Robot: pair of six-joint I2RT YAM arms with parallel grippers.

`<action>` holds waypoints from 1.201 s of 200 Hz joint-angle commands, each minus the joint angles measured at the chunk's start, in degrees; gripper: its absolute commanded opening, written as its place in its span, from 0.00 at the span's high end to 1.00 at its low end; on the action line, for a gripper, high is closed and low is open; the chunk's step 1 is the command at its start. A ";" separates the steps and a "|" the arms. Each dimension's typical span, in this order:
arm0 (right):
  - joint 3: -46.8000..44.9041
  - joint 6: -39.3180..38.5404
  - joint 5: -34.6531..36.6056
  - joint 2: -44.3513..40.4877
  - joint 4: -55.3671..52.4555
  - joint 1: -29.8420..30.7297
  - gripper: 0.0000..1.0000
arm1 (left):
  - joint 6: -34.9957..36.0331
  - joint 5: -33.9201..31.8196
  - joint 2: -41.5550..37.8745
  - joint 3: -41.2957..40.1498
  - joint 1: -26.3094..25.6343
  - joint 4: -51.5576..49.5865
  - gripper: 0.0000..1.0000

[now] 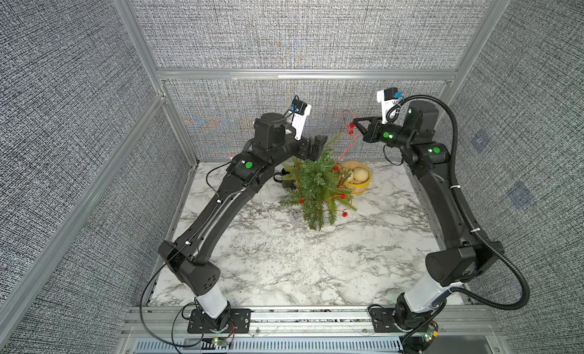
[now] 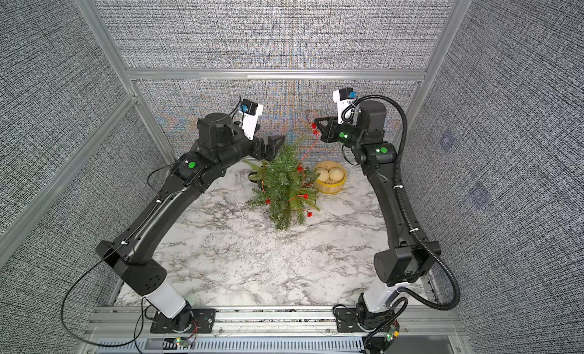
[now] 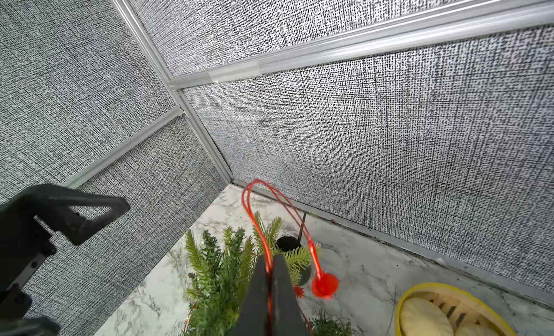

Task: Remove string lights from the small christmas tree
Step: Remove the light string from the Christmas tree.

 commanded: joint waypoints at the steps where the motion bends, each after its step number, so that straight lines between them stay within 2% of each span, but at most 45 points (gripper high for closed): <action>1: -0.07 -0.47 2.10 -1.21 -2.00 0.12 1.00 | -1.93 -0.65 -3.71 -4.25 -0.01 -0.42 0.01; 71: -4.16 -2.62 7.94 -6.75 -4.84 0.14 1.00 | -6.48 0.79 -15.96 -21.72 0.03 0.69 0.04; 171: -8.20 -2.73 11.07 -12.96 -8.23 1.44 1.00 | -13.39 0.96 -25.34 -34.48 0.08 0.55 0.06; 240: -14.03 -3.56 14.33 -22.15 -13.77 4.58 1.00 | -21.68 4.65 -29.29 -44.25 0.08 5.00 0.14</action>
